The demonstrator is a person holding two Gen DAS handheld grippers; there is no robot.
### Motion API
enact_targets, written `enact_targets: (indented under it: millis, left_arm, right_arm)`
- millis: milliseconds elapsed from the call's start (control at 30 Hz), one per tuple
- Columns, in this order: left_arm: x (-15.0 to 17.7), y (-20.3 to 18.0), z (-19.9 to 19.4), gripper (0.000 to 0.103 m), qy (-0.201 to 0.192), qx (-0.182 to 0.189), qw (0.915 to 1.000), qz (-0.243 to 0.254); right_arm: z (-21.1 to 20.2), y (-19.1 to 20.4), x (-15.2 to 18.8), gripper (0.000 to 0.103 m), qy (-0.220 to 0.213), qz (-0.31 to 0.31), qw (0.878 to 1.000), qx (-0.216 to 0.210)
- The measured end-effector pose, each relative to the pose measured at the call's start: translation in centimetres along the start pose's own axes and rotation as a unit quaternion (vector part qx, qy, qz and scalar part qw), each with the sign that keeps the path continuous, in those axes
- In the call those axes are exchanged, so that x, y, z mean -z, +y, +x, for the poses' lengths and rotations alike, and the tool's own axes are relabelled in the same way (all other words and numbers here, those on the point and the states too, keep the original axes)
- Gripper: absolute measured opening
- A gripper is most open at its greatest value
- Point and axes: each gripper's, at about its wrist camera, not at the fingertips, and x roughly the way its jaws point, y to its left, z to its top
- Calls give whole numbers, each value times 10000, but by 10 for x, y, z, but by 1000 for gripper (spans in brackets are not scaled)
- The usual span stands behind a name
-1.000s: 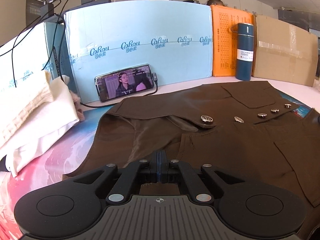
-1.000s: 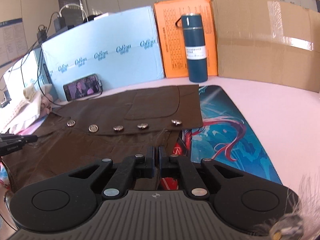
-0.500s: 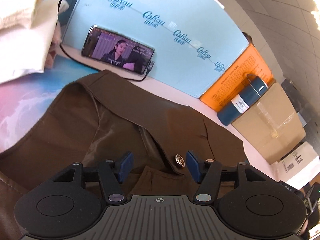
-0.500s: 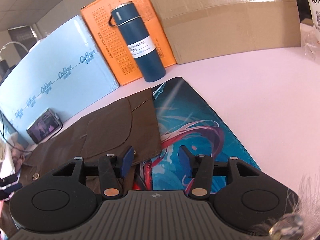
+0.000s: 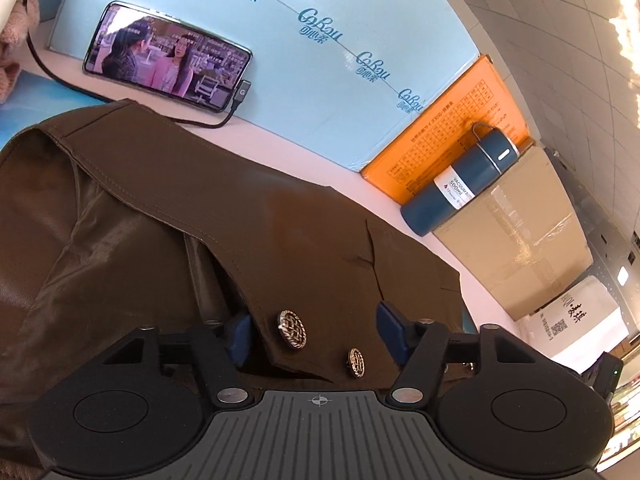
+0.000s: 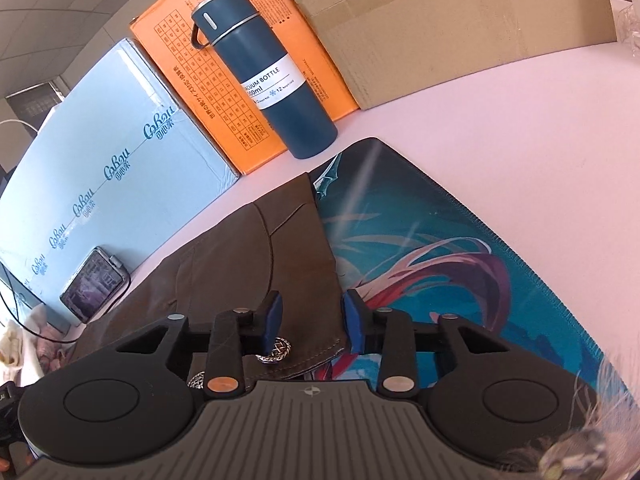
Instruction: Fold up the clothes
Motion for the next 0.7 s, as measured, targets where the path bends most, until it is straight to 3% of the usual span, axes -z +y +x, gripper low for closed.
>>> enact_targets:
  millis: [33,200,267,367,433,500,567,633,700]
  left_arm:
    - [-1,-4,2,8,12,-138,9997,220]
    - [-12,-13,-3,8,-301,-439,9953,807]
    - [-16,-9,-9,8,-270,-450,9956,781]
    - [-13,-1,-15,8,-135,-818,9908,1065]
    - [-7,8,-13,10,62,-1020,9883,1132]
    - [-6,8,-19,16,61,-1084,9859,1271]
    - [-9,8,-26,32,-55,-1274,9821,1383]
    - [-14,9,-34,65,-273,-1571,9761,1474]
    - [-21,9,-40,66,-608,-1946,9654,1626]
  right_arm:
    - [0,-3,-1,8,65,99,9999,-32]
    - [-9,-10,-3,4,118,489,9978,-439]
    - [-18,-5,-3,4,124,483,9964,-683]
    - [-29,4,2,4,219,278,9949,-943]
    - [-33,10,9,4,221,8,9959,-882]
    - [-36,17,16,4,159,-384,9970,-658]
    - [-38,23,21,5,142,-746,9964,-389]
    - [-42,30,26,9,124,-1104,9937,-150]
    - [-48,37,30,12,-57,-1434,9896,-31]
